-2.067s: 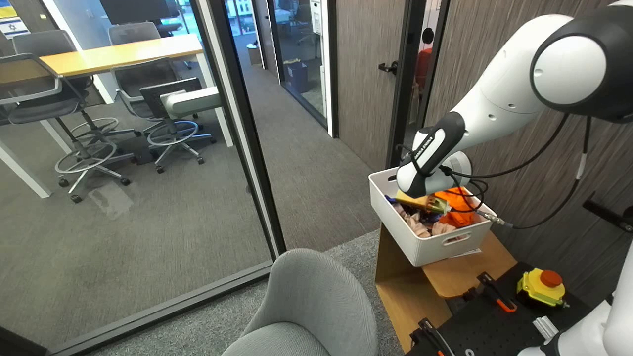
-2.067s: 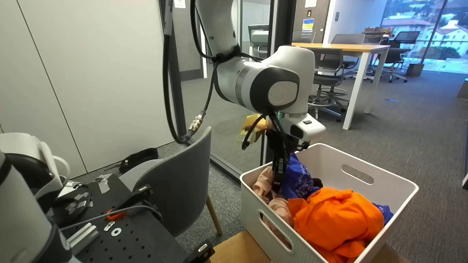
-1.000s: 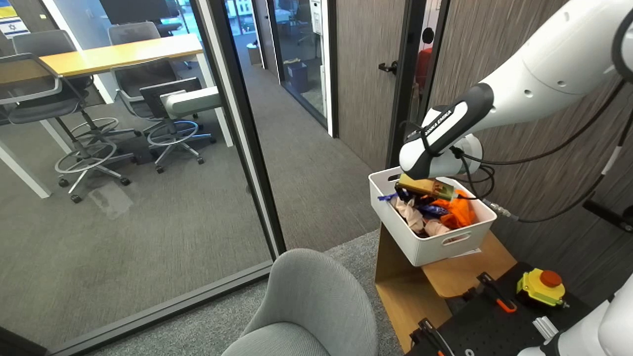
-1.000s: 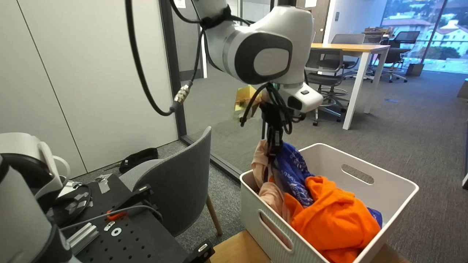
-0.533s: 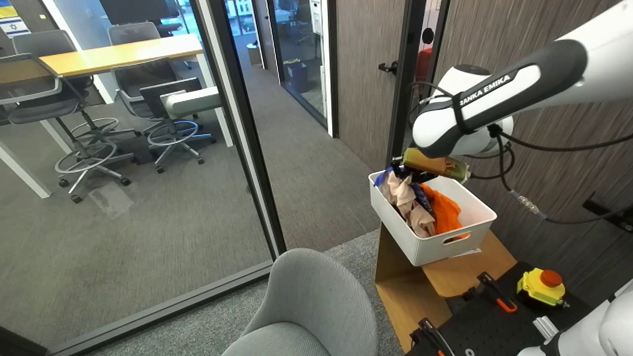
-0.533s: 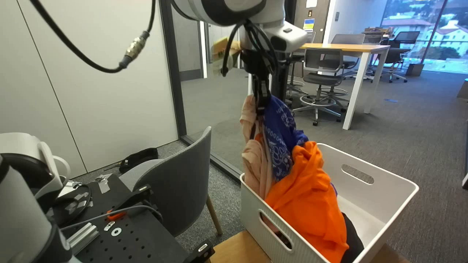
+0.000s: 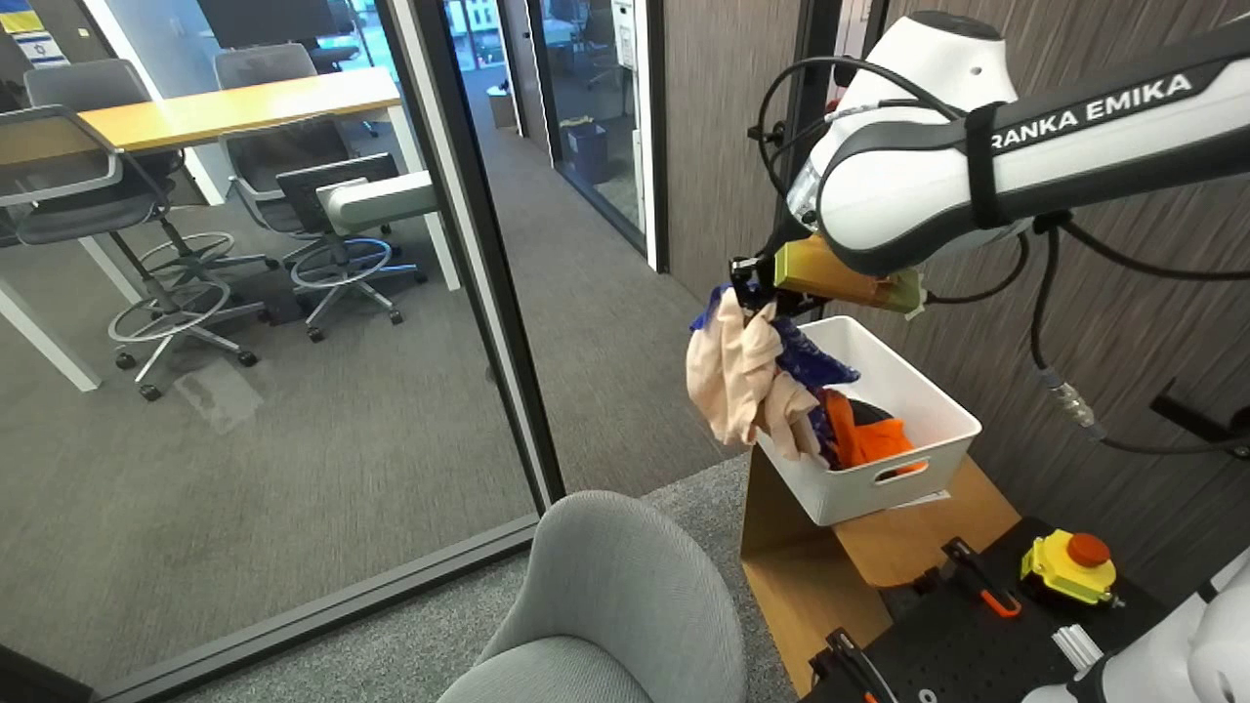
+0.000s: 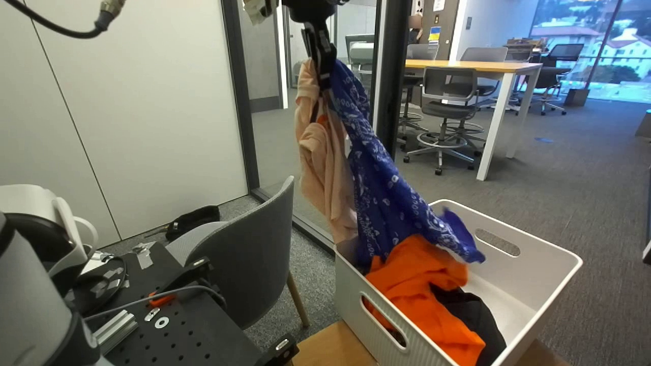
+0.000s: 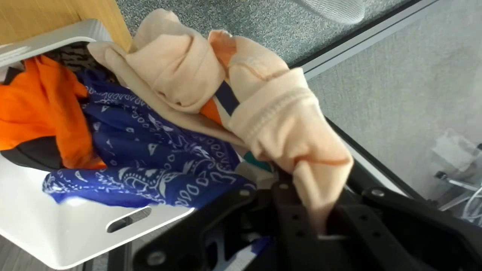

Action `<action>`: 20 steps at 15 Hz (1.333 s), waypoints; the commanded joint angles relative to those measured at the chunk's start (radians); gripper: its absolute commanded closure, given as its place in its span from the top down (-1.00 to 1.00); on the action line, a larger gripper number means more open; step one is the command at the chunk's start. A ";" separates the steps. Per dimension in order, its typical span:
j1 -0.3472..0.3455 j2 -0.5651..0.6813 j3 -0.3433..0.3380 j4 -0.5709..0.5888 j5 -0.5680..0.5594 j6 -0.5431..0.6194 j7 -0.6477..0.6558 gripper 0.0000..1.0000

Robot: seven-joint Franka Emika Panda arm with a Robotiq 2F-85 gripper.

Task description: Pick up the peach shirt and blue bandana from the bin and put them on the back of the chair

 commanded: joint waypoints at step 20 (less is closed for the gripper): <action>0.200 0.005 0.020 0.158 0.056 -0.031 -0.301 -0.81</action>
